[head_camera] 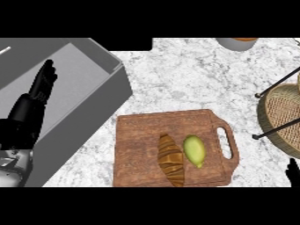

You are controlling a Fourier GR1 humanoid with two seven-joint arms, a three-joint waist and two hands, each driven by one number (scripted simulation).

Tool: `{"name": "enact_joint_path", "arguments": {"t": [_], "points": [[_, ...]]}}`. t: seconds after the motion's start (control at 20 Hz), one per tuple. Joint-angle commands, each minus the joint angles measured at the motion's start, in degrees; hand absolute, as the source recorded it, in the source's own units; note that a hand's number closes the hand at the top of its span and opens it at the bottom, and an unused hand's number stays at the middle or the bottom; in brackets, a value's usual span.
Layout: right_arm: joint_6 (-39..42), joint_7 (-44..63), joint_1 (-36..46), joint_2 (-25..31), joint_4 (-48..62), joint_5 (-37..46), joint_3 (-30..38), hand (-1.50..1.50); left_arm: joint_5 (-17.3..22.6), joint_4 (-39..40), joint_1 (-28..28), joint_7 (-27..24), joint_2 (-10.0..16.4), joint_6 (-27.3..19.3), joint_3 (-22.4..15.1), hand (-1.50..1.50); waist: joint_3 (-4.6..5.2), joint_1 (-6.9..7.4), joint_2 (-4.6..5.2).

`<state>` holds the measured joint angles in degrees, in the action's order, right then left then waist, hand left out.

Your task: Pick the lemon from the cutting board and place it in the tiered basket

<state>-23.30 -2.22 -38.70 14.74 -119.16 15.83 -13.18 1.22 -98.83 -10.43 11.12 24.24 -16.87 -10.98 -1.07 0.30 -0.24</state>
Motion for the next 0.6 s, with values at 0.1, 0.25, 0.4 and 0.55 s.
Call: {"name": "enact_joint_path", "arguments": {"t": [0.1,0.25,0.4,0.55], "points": [[1.78,17.72,4.72,-0.19,-3.29,7.86,-4.98,-1.50,-0.11,7.55,2.90,-1.91,1.80,2.17,1.89,0.00,1.34,1.07,1.03],[2.70,24.14,6.65,-0.21,-3.59,13.63,-6.71,-1.50,-0.32,8.91,2.34,-2.52,1.93,2.19,2.76,0.00,1.37,0.85,1.03],[2.78,27.51,7.81,-2.77,-1.45,17.74,-10.55,-1.50,-1.70,9.77,1.71,-2.14,0.63,1.07,2.09,0.00,1.25,0.06,0.74],[4.40,33.17,14.03,-4.54,-0.81,19.93,-9.81,-1.50,-1.24,10.45,1.80,-2.17,0.86,1.95,2.37,0.00,1.23,0.35,0.81]]}}
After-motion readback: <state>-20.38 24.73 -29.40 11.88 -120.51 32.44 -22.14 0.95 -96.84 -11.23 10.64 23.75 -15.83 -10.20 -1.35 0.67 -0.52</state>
